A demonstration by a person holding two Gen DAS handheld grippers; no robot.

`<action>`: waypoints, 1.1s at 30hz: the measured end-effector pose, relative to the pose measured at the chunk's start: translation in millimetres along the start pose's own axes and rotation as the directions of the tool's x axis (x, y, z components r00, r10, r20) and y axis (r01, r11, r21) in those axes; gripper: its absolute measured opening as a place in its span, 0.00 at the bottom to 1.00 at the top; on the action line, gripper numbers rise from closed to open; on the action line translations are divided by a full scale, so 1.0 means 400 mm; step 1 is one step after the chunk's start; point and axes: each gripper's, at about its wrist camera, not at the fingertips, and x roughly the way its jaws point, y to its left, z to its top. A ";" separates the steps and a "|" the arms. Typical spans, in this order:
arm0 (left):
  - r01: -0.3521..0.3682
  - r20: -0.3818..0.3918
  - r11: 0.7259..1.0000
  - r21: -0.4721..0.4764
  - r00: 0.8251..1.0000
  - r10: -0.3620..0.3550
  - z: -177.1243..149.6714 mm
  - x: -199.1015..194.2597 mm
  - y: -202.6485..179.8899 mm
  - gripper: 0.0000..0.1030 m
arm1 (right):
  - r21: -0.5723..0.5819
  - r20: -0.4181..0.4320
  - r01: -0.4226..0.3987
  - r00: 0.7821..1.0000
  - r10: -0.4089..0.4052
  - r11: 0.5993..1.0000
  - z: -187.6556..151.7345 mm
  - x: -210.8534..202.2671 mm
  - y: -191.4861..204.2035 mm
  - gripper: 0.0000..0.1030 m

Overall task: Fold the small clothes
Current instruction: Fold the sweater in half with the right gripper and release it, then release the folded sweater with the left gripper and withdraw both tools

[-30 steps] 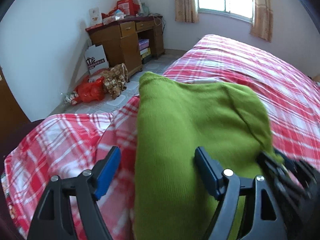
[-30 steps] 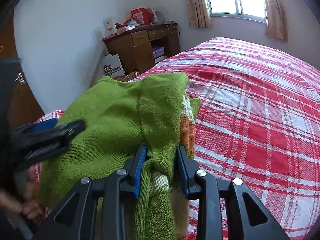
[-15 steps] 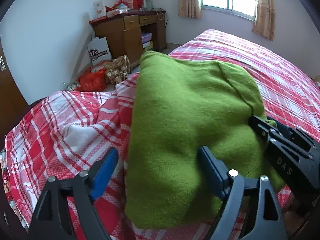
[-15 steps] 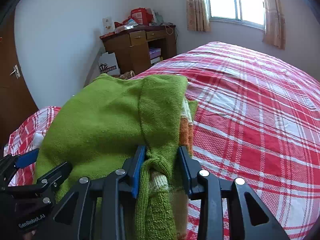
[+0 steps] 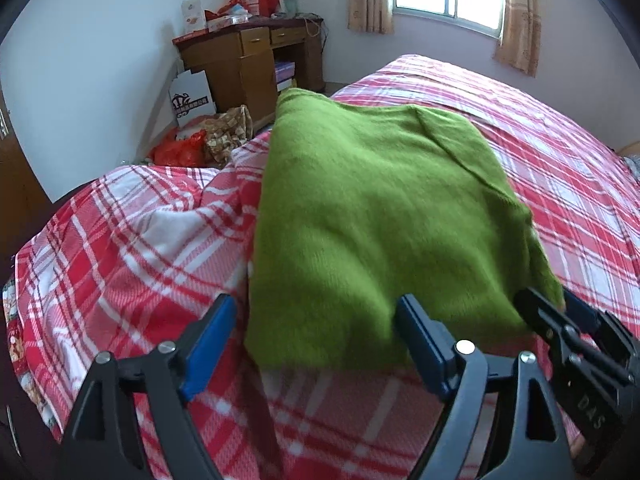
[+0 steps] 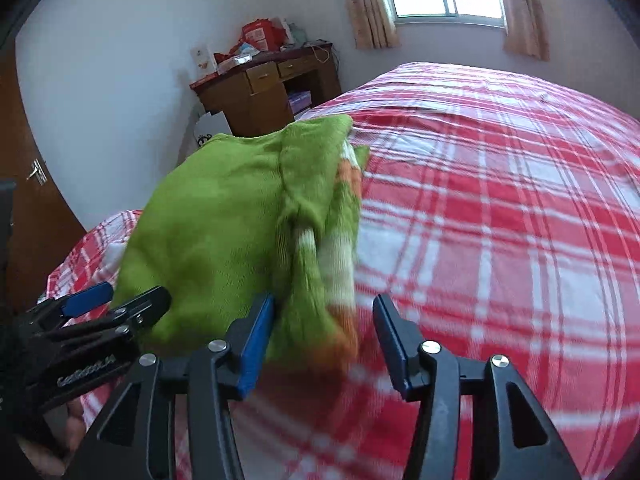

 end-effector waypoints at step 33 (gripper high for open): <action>-0.030 -0.057 0.976 0.214 0.997 0.043 -0.222 -0.173 -0.023 0.86 | -0.049 -0.049 0.163 0.985 -0.166 0.985 -0.172 -0.292 0.044 0.55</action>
